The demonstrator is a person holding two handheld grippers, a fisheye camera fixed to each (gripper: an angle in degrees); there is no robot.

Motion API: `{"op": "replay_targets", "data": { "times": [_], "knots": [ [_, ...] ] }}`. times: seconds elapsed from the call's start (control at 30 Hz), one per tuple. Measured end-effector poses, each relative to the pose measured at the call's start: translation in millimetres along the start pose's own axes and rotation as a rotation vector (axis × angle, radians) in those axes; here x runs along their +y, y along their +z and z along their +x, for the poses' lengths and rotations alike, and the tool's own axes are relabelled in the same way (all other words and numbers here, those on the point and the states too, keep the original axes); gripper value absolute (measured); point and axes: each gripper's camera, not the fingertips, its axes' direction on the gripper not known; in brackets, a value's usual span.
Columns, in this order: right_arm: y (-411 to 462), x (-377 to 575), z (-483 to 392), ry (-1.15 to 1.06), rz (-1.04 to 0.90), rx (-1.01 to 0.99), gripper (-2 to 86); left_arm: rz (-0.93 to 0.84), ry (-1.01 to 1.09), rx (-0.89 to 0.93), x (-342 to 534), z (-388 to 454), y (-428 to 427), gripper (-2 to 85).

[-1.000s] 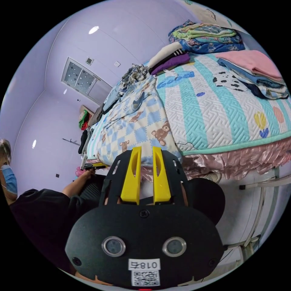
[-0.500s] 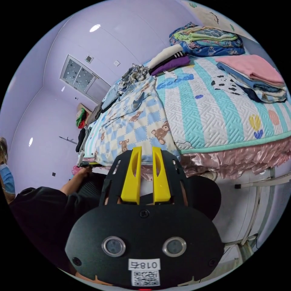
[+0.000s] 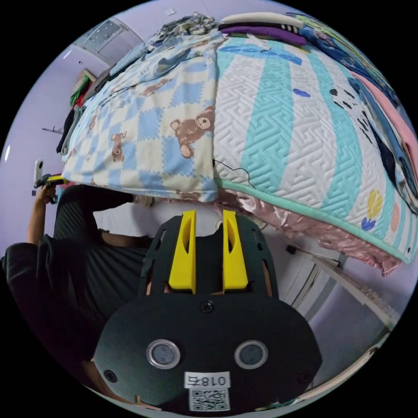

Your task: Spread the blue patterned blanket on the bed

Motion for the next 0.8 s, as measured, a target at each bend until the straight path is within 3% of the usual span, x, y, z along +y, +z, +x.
{"op": "replay_targets", "data": {
  "times": [0.47,0.8],
  "knots": [
    [3.4,-74.3,6.5,-0.266,-0.071,-0.038,8.2,0.005,-0.025,0.015,3.5,1.9,-13.6,-0.9],
    [6.1,-85.9,15.6,-0.378,-0.158,-0.185,7.8,-0.005,-0.054,0.015,10.6,-7.0,1.7,-0.9]
  ]
}}
